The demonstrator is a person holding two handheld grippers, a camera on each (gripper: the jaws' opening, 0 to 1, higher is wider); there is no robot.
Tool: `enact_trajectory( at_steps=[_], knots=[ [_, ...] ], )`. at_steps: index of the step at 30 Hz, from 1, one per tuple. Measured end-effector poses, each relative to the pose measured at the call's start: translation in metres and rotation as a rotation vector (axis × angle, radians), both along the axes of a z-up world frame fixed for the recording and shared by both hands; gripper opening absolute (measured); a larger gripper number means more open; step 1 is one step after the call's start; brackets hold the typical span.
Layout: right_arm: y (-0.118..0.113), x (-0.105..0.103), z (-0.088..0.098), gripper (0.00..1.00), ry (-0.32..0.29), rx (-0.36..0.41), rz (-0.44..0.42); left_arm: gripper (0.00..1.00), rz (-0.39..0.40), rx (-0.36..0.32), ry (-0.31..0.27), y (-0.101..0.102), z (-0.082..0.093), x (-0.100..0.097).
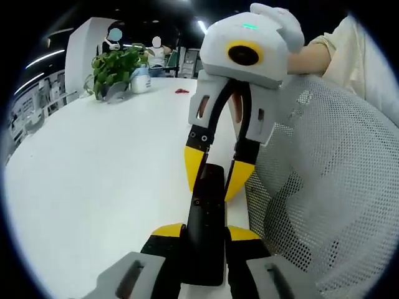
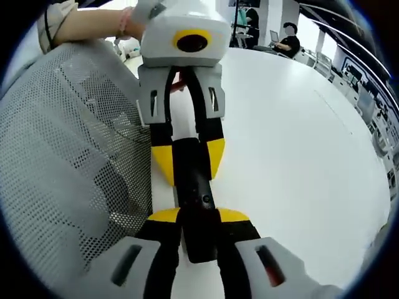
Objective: Press the specified remote control buttons in sequence, fully releasing each button before pressing the next.
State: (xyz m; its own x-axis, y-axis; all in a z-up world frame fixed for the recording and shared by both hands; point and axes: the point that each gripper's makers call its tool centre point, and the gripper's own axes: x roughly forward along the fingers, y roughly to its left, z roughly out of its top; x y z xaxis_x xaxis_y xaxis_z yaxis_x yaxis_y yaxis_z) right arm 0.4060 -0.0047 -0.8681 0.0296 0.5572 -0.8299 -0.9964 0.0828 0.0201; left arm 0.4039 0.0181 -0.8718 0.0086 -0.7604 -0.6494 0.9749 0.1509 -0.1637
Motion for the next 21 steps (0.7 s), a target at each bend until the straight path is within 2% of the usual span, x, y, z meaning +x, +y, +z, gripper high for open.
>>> enact_trajectory(
  at_steps=[9,11,12,14,21],
  knots=[
    [-0.006,0.000,-0.002,0.24,-0.012,-0.015,0.016,0.25,-0.003,0.001,-0.005,0.000,0.000,-0.001],
    [-0.022,0.001,-0.014,0.25,-0.042,-0.124,0.053,0.25,-0.004,0.002,-0.007,0.000,0.000,-0.001],
    [-0.021,-0.001,-0.014,0.25,-0.050,-0.098,0.059,0.25,-0.004,0.002,-0.005,0.000,0.000,-0.001],
    [-0.022,0.000,-0.012,0.25,-0.022,-0.087,0.033,0.25,-0.006,0.002,-0.006,0.000,0.000,-0.002],
    [-0.023,0.000,-0.013,0.25,-0.009,-0.079,0.019,0.25,-0.005,0.001,-0.005,0.000,0.000,-0.001]
  ],
)
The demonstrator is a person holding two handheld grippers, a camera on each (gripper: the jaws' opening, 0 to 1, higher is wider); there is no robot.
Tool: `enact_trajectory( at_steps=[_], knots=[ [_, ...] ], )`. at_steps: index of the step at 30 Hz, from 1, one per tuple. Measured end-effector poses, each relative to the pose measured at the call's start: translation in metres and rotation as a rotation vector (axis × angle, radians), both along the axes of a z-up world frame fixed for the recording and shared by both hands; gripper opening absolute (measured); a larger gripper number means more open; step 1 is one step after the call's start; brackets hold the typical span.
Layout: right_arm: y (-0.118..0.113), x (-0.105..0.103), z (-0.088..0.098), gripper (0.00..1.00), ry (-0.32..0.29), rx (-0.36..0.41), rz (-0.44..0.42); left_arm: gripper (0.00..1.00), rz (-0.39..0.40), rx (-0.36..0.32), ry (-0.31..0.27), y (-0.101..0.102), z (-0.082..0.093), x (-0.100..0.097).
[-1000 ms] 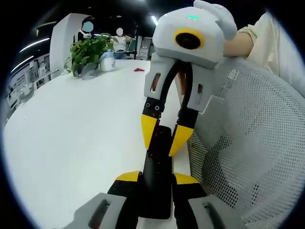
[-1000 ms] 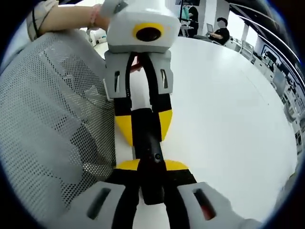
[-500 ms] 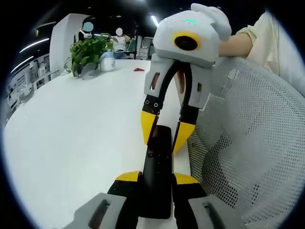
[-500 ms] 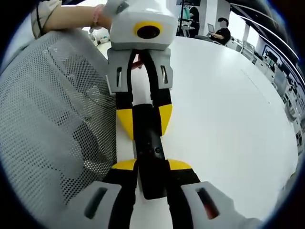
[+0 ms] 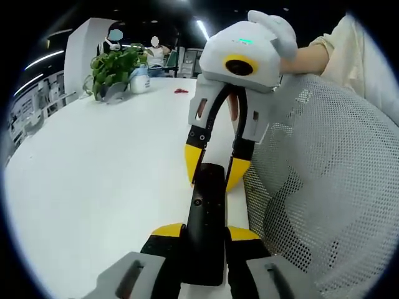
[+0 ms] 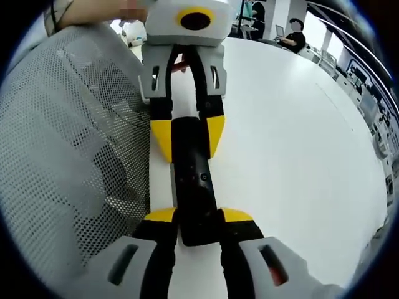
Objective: Press the specified remote control buttons in sequence, fully releasing each button before pressing the next.
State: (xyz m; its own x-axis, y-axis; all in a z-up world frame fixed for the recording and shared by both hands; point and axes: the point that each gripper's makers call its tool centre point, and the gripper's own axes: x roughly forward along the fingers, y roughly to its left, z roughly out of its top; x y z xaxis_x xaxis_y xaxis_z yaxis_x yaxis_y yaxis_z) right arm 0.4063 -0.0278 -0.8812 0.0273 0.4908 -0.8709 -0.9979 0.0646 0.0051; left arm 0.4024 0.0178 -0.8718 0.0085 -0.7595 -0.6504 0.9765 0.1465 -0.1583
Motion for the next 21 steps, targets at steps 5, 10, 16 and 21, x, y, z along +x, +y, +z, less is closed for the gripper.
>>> enact_trajectory(
  at_steps=[5,10,16,21],
  knots=[
    [-0.0002,-0.0001,-0.0006,0.26,-0.001,-0.001,-0.010,0.25,-0.006,0.007,-0.005,-0.0002,0.0001,-0.0002],
    [-0.0004,0.0005,-0.0003,0.25,-0.003,-0.004,-0.014,0.25,-0.015,0.015,-0.011,-0.0004,-0.0006,0.0001],
    [0.0004,0.0007,-0.0002,0.25,-0.003,-0.020,-0.006,0.25,-0.010,0.020,-0.015,-0.0012,-0.0002,-0.0004],
    [0.0021,0.0012,-0.0005,0.25,0.003,-0.045,-0.010,0.25,-0.054,0.071,-0.092,-0.0011,-0.0026,-0.0025]
  ],
)
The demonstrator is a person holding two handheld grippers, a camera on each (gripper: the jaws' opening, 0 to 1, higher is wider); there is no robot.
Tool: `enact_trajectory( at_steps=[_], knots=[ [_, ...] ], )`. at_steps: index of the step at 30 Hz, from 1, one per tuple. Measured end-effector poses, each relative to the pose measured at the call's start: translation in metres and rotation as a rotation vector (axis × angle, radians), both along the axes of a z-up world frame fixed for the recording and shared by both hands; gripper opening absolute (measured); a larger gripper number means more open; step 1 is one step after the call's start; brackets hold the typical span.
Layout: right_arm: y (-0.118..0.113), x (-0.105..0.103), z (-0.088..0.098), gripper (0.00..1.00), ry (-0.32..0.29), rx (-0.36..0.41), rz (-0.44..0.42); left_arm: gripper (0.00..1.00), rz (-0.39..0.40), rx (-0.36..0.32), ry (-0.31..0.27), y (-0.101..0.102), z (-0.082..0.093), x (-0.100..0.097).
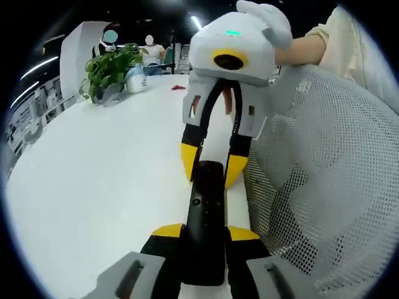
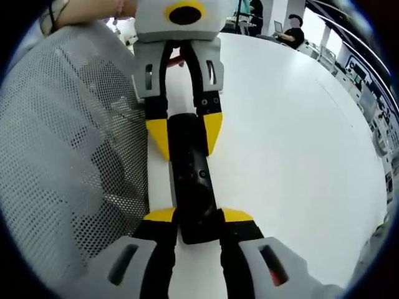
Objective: Press the specified remote control buttons in sequence, fully releasing each button before pressing the next.
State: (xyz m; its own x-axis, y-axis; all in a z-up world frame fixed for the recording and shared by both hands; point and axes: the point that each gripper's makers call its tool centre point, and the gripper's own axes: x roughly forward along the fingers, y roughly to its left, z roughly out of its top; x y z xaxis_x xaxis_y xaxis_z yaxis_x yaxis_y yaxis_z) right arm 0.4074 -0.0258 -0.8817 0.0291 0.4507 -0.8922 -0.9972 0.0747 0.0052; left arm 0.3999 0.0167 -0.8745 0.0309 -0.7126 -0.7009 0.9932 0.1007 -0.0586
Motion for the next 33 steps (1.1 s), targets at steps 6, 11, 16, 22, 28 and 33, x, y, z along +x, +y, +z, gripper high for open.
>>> enact_trajectory(
  at_steps=[6,11,16,22,28,33],
  knots=[
    [0.001,-0.001,0.000,0.26,0.001,-0.051,-0.019,0.25,-0.019,0.032,-0.038,-0.001,-0.001,-0.001],
    [0.001,-0.001,0.000,0.26,0.001,-0.090,-0.034,0.25,0.000,0.040,-0.034,0.000,-0.001,0.000],
    [0.000,0.000,0.000,0.26,0.001,-0.098,-0.048,0.25,0.002,0.059,-0.038,0.000,-0.001,0.000],
    [0.001,0.000,0.000,0.27,0.005,-0.113,-0.076,0.27,0.013,0.027,-0.046,-0.008,-0.001,0.004],
    [-0.001,0.000,0.000,0.27,0.005,-0.089,-0.086,0.33,0.041,0.025,-0.044,-0.012,0.000,0.008],
    [0.000,0.000,0.000,0.26,0.011,-0.073,-0.089,0.40,0.091,0.025,-0.033,-0.006,0.002,0.017]
  ],
)
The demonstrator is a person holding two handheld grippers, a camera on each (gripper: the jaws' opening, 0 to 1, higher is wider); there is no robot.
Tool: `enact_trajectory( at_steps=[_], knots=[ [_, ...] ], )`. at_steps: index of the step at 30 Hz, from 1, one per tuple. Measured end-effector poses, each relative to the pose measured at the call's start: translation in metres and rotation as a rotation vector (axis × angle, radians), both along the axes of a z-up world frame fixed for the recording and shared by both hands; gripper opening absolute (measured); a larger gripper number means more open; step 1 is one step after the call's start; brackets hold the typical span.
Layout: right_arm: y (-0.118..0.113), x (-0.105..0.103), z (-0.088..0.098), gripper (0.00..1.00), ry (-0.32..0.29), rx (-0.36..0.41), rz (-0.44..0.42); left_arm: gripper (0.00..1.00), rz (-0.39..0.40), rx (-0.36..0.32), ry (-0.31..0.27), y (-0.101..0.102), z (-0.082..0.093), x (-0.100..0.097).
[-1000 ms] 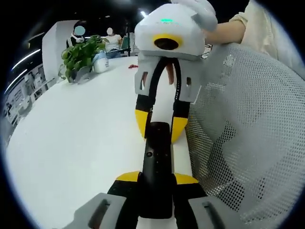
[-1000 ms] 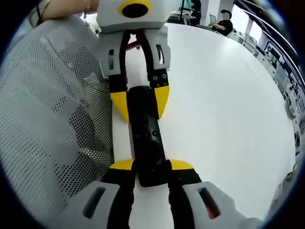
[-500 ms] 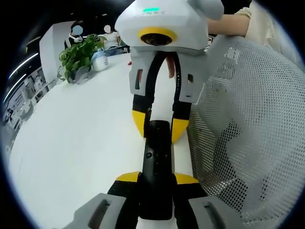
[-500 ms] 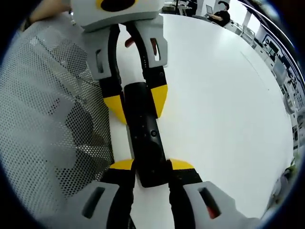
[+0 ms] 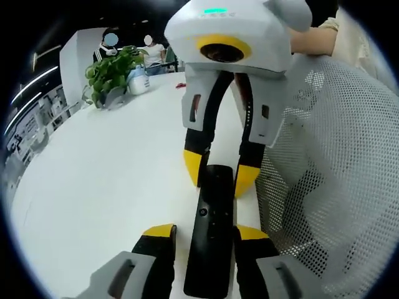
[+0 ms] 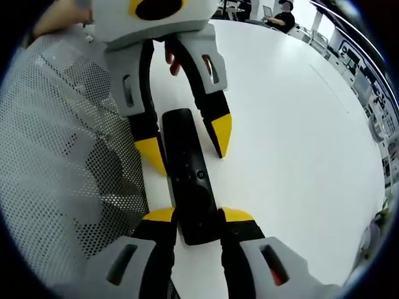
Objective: Press the specified remote control buttons in sequence, fully releasing each button before pressing the next.
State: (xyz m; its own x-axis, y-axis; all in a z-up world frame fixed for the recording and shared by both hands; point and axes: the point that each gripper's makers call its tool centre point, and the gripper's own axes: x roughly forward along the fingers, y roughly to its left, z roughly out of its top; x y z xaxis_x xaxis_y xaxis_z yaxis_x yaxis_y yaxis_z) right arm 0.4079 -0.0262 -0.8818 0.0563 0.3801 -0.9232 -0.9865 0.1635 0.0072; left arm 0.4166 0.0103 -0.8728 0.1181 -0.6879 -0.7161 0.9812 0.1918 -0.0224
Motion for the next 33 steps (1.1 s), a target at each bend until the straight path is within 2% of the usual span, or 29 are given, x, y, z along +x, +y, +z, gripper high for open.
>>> enact_trajectory(
  at_steps=[6,9,16,18,22,23,24,26,29,33],
  knots=[
    [0.000,0.001,0.000,0.25,-0.001,0.010,-0.015,0.42,0.093,0.014,0.004,0.016,0.005,0.016],
    [0.000,0.002,0.000,0.25,-0.001,0.014,-0.019,0.49,0.152,-0.024,-0.012,0.020,0.016,0.027],
    [0.000,0.001,0.000,0.25,0.000,0.012,-0.020,0.51,0.280,-0.180,-0.109,0.021,0.058,0.058],
    [0.000,0.002,0.000,0.25,0.001,0.012,-0.019,0.51,0.326,-0.239,-0.141,0.021,0.074,0.067],
    [0.000,0.002,0.000,0.25,0.001,0.011,-0.016,0.54,0.448,-0.419,-0.197,0.024,0.121,0.087],
    [0.000,0.002,0.000,0.25,0.001,0.011,-0.016,0.57,0.462,-0.437,-0.213,0.026,0.127,0.089],
    [0.000,0.002,0.000,0.25,0.001,0.011,-0.016,0.59,0.464,-0.418,-0.260,0.030,0.134,0.091],
    [0.000,0.002,0.000,0.25,0.001,0.011,-0.016,0.59,0.461,-0.375,-0.318,0.035,0.139,0.091],
    [0.000,0.002,0.000,0.25,0.001,0.011,-0.016,0.60,0.480,-0.410,-0.312,0.035,0.150,0.087],
    [0.000,0.002,0.000,0.25,0.001,0.012,-0.014,0.68,0.490,-0.411,-0.328,0.038,0.162,0.080]
  ],
)
